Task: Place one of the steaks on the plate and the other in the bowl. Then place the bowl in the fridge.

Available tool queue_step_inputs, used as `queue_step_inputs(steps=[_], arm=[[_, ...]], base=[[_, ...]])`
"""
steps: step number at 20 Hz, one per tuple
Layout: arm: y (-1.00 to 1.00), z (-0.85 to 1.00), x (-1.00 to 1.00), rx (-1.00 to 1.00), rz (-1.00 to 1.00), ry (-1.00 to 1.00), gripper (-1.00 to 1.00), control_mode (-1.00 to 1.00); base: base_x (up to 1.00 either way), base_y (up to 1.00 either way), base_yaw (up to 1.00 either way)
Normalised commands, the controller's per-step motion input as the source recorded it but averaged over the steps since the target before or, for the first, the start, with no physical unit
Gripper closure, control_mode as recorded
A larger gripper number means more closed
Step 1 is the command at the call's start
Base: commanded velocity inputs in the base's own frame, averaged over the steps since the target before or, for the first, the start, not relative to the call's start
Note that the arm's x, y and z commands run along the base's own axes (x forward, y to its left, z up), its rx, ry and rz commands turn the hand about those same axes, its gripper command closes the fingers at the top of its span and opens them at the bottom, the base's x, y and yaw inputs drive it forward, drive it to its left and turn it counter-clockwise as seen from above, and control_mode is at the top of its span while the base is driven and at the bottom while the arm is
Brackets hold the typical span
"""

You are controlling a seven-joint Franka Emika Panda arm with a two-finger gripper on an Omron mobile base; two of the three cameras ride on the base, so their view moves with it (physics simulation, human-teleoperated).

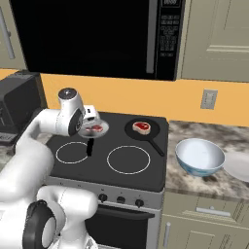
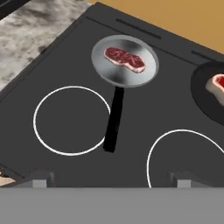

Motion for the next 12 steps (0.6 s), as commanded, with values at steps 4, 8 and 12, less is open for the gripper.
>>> queue_step_inputs(steps=[4,8,12], arm=[[0.32,-0.26,0.82,-0.01,0.08,0.08,-1.00,-1.00],[0.37,-0.14,0.70,-0.03,0.06,0.10,-1.00,-1.00],[0.26,-0.22,0.61,-0.03,0.04,0.13,-1.00,-1.00]], base=[[0.00,0.00,0.00],[0.00,0.00,0.00],[0.00,0.00,0.00]])
